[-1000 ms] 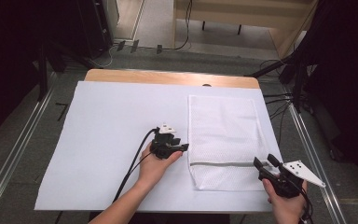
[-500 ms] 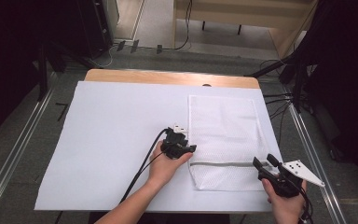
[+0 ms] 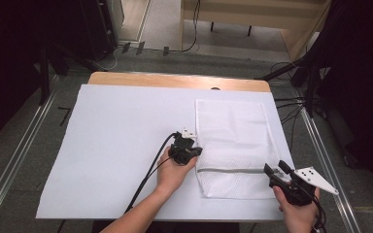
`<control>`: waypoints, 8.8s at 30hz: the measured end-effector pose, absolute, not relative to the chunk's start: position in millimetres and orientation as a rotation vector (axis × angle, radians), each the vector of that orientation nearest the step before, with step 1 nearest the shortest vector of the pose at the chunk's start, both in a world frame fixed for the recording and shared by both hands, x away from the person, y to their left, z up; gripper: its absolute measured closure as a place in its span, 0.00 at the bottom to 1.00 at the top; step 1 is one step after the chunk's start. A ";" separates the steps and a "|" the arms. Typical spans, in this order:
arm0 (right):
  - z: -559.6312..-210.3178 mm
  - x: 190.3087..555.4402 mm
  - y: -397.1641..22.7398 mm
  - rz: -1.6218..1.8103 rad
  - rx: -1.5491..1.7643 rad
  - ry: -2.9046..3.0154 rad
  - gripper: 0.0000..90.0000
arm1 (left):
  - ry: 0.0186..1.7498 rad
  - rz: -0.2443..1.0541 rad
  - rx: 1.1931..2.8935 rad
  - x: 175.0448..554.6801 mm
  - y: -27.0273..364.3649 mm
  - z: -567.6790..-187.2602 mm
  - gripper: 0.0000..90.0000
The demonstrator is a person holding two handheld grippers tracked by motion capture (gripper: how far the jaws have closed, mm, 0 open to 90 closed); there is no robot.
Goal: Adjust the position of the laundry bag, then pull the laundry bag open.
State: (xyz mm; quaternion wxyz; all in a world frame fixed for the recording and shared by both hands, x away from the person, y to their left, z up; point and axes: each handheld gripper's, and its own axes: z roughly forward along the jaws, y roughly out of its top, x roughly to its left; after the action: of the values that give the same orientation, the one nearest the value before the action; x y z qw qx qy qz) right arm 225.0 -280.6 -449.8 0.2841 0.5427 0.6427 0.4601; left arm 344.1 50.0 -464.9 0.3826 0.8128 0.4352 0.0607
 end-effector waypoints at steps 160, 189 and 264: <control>-473.3 209.0 -106.5 1.097 1.047 2.195 0.98 | 1.120 -0.002 1.953 271.5 57.8 -432.2 0.54; -472.7 211.2 -110.3 1.087 1.054 2.192 0.98 | 1.083 -0.131 1.978 267.9 71.3 -432.9 0.76; -454.1 213.4 -134.2 1.122 1.140 2.098 0.99 | 1.226 -0.044 1.917 261.9 242.2 -460.0 0.98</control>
State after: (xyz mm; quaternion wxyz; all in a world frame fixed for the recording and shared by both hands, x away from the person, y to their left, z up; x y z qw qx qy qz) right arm 213.4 -134.2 -454.1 0.2491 0.4184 0.7701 0.4121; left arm 261.9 242.2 -460.0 0.4195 0.7645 0.4892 -0.0174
